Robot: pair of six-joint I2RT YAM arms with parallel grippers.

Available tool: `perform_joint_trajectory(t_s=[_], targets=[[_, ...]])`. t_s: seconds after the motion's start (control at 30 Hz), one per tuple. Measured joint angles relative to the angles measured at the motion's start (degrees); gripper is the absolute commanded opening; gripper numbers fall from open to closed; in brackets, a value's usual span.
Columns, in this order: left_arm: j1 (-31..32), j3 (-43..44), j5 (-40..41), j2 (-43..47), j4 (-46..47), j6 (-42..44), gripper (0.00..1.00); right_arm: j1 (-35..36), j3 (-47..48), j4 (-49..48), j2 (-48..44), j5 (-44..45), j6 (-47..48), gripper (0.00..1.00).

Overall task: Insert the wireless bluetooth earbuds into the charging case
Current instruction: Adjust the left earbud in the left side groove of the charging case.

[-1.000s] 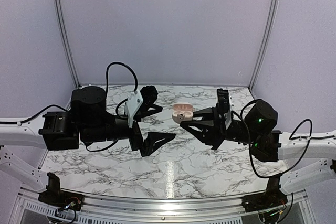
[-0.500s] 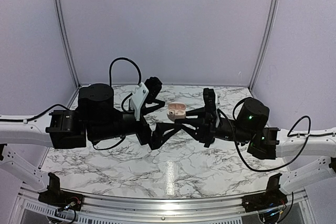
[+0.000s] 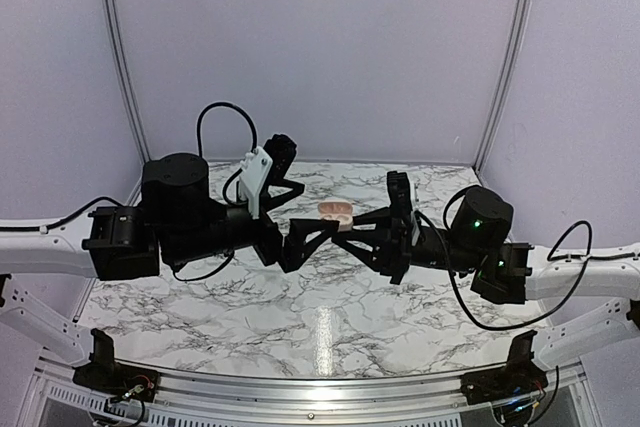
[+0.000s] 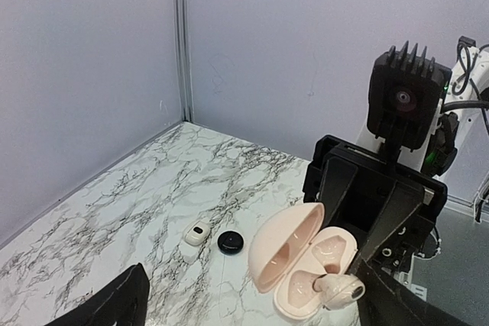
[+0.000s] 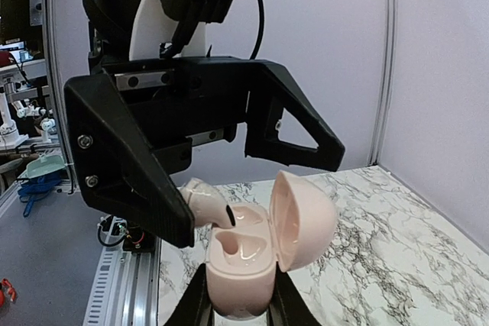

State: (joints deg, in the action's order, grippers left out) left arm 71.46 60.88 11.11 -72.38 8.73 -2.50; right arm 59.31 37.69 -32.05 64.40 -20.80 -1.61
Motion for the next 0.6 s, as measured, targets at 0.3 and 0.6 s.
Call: perform_joint_trajectory(t_s=[0.3, 0.6], targets=[[-0.66, -0.66, -0.74, 1.09, 0.04, 0.02, 0.95, 0.00, -0.02, -0.28, -0.20, -1.46, -0.04, 0.00], [-0.74, -1.92, -2.23, 2.36, 0.02, 0.02, 0.95, -0.02, -0.50, -2.10, -0.24, -4.72, -0.50, 0.00]])
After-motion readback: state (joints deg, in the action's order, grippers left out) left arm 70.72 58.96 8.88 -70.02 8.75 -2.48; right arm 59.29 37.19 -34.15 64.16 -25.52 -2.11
